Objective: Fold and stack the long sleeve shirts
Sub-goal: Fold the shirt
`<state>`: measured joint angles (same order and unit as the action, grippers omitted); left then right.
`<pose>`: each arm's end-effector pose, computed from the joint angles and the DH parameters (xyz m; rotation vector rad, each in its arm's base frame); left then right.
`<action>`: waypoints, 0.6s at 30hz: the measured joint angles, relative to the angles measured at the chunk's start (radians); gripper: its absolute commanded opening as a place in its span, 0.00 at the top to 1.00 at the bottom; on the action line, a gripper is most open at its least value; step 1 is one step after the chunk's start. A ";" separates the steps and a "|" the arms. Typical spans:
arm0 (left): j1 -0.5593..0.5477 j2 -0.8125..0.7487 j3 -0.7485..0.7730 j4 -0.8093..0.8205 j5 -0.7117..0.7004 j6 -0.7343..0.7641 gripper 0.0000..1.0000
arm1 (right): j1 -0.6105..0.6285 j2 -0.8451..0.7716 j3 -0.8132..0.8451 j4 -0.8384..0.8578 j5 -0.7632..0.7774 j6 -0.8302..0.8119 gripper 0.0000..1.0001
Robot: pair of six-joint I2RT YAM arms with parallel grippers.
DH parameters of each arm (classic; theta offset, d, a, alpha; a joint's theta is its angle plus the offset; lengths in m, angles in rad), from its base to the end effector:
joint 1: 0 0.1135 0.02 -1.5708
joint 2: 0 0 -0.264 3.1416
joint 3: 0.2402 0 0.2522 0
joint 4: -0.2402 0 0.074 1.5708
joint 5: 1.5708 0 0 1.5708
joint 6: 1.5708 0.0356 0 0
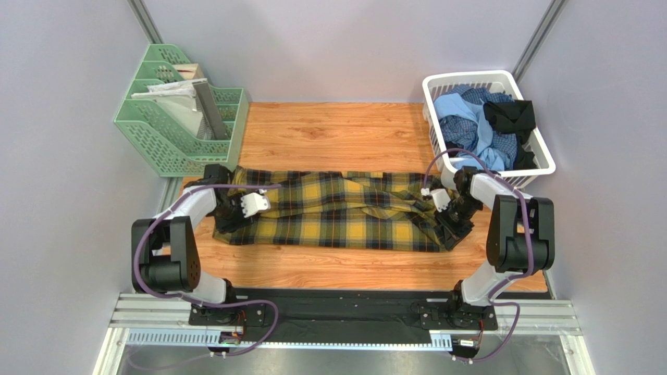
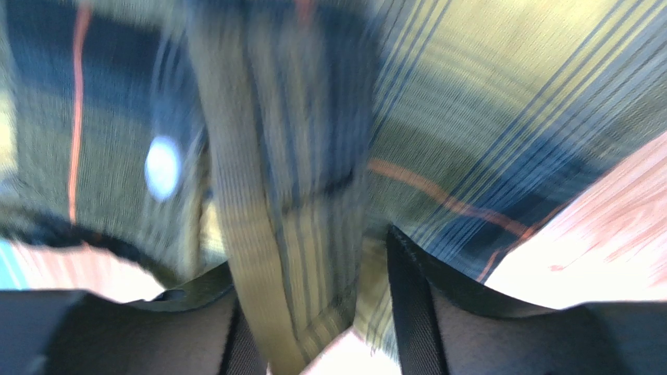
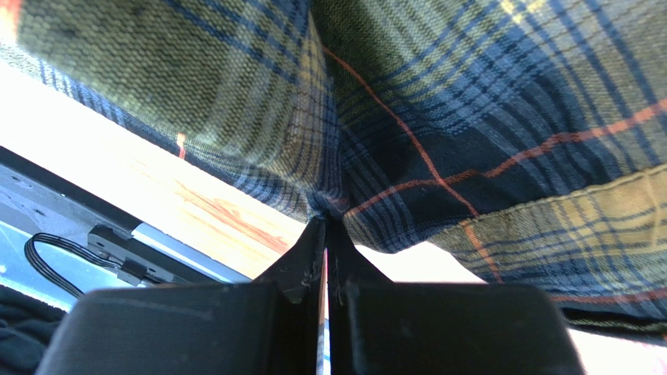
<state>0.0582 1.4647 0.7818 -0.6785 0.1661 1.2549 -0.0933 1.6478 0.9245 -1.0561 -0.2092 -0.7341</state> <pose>0.2425 0.0082 0.1613 1.6402 2.3613 -0.0052 0.2408 -0.0151 0.1531 0.9156 -2.8641 -0.4155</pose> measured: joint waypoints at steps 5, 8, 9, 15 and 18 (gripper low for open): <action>0.119 -0.020 0.085 -0.132 0.063 0.003 0.31 | -0.002 -0.024 0.014 -0.031 -0.002 0.000 1.00; 0.164 -0.061 0.143 -0.208 0.097 -0.007 0.29 | -0.002 -0.052 0.025 -0.051 -0.006 0.001 1.00; 0.173 -0.070 0.150 -0.228 0.106 -0.013 0.29 | -0.002 -0.055 0.031 -0.054 -0.007 0.001 1.00; 0.239 0.035 0.147 -0.294 0.121 -0.056 0.23 | -0.002 -0.054 0.034 -0.058 -0.008 0.003 1.00; 0.283 0.123 0.147 -0.294 0.120 -0.085 0.43 | -0.002 -0.052 0.034 -0.053 -0.005 0.003 1.00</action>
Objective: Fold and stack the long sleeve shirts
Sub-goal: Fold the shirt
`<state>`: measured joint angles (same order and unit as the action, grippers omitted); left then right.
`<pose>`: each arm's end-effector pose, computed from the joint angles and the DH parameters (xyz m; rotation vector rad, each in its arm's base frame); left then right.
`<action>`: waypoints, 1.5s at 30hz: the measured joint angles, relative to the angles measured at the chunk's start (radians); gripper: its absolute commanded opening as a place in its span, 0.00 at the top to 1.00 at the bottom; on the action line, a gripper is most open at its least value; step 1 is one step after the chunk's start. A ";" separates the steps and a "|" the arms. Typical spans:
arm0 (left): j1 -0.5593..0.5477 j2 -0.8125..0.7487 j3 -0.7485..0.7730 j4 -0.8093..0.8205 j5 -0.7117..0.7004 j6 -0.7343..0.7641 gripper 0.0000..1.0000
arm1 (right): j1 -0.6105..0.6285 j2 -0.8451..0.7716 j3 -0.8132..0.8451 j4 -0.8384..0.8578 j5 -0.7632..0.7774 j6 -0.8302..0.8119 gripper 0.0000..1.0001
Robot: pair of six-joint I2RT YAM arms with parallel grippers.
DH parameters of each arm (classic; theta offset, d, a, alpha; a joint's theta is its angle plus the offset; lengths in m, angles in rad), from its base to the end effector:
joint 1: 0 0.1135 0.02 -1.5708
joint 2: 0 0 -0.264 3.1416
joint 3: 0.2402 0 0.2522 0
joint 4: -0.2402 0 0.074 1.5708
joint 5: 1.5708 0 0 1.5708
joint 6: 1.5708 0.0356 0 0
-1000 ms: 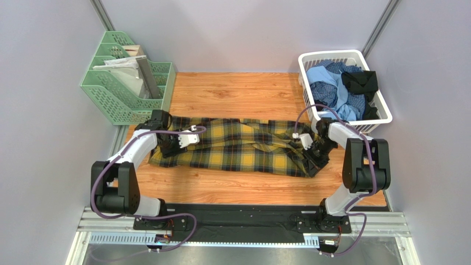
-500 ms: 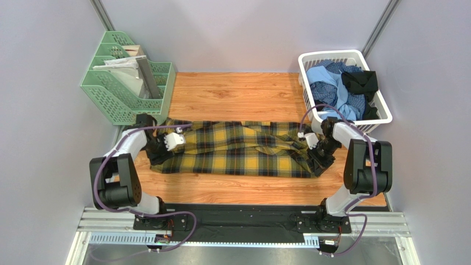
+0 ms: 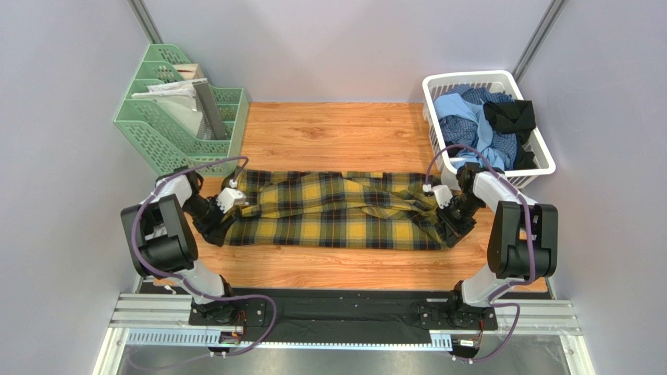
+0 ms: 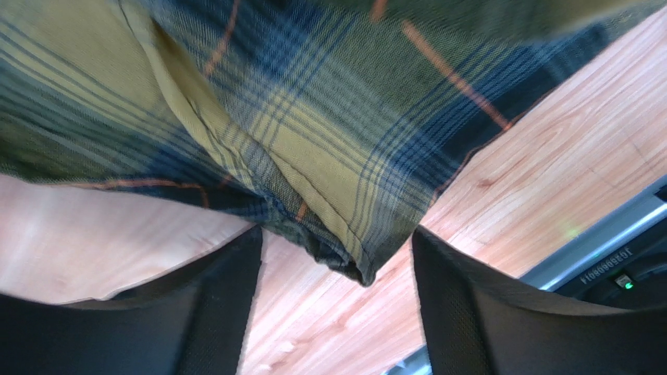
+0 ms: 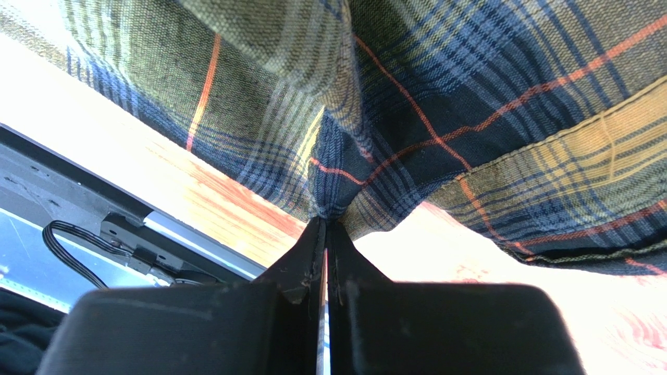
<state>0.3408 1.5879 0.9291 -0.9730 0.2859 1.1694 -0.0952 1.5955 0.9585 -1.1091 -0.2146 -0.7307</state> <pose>0.2374 0.0735 0.1670 1.1824 2.7211 -0.3730 0.2398 -0.0153 0.1728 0.9226 -2.8973 -0.4072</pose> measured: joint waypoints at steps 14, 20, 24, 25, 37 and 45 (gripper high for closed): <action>0.045 0.061 0.029 -0.050 -0.021 -0.036 1.00 | 0.000 0.025 -0.044 0.051 0.044 0.002 1.00; 0.060 -0.053 0.002 -0.082 -0.039 0.023 0.64 | 0.003 -0.008 -0.050 0.030 0.039 0.002 0.77; 0.069 -0.061 -0.007 -0.116 -0.073 0.069 0.48 | 0.009 -0.011 -0.037 -0.025 0.041 0.008 0.63; 0.074 -0.066 0.011 -0.141 -0.062 0.075 0.47 | 0.009 -0.019 -0.025 -0.046 0.040 0.008 0.63; -0.361 -0.042 0.386 -0.051 0.042 -0.089 0.68 | 0.082 -0.157 0.200 -0.116 -0.046 0.121 0.74; -0.391 0.224 0.239 0.077 -0.103 -0.098 0.81 | 0.180 -0.072 0.076 -0.014 -0.011 0.196 0.73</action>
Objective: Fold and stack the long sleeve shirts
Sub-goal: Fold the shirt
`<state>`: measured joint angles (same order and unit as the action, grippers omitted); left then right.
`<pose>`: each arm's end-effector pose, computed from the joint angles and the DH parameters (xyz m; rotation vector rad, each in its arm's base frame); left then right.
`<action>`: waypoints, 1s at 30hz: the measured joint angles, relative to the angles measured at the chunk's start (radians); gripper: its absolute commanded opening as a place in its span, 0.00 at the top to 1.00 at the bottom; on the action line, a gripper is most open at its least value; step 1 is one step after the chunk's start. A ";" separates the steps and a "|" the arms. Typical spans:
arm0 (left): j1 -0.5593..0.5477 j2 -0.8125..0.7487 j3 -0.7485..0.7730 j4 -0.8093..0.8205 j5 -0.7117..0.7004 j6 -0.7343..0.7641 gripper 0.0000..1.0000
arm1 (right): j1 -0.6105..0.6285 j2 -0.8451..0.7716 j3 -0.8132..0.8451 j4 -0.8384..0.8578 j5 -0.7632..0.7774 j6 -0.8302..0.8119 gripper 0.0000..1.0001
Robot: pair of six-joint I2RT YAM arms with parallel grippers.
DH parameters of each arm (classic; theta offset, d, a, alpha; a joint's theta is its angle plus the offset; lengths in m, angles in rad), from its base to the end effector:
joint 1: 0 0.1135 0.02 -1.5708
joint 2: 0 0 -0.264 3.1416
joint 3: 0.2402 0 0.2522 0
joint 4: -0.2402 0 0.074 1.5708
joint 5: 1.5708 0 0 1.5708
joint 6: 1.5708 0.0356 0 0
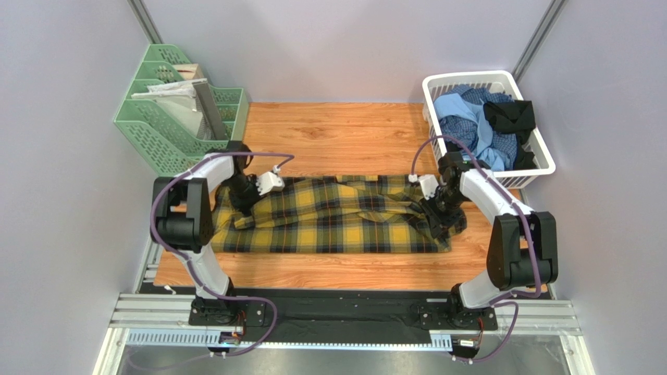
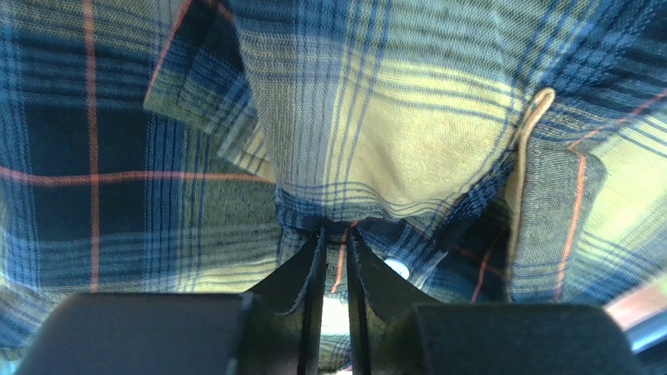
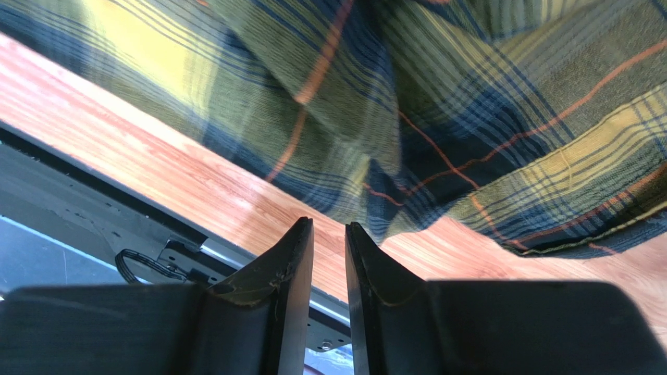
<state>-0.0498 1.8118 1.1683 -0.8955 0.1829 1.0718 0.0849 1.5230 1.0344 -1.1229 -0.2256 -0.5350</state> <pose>0.3177 -0.0223 0.1619 1.6082 2.5523 -0.2179 0.2459 0.0289 0.2066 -0.9418 2.9643 0.3576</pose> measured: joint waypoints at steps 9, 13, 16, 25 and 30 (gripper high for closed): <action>0.207 -0.109 -0.137 0.040 -0.088 0.074 0.58 | 0.177 0.185 0.029 0.133 0.093 0.084 0.80; 0.235 -0.133 -0.143 0.019 -0.070 0.058 0.51 | 0.222 0.376 0.197 0.081 0.155 0.095 0.82; 0.239 -0.153 -0.118 -0.025 -0.021 0.031 0.50 | 0.218 0.493 0.366 0.038 0.219 0.077 0.85; 0.209 -0.265 -0.052 -0.058 0.076 0.030 0.51 | 0.184 0.996 1.272 0.125 0.430 0.043 0.80; 0.107 -0.266 -0.127 -0.044 0.066 0.038 0.53 | 0.173 0.920 1.207 0.250 0.417 0.058 0.74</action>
<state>0.0574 1.5459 1.0416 -0.9394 0.2485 1.1099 0.2577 2.4432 2.2417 -0.8726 0.1913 -0.4767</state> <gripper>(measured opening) 0.479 0.243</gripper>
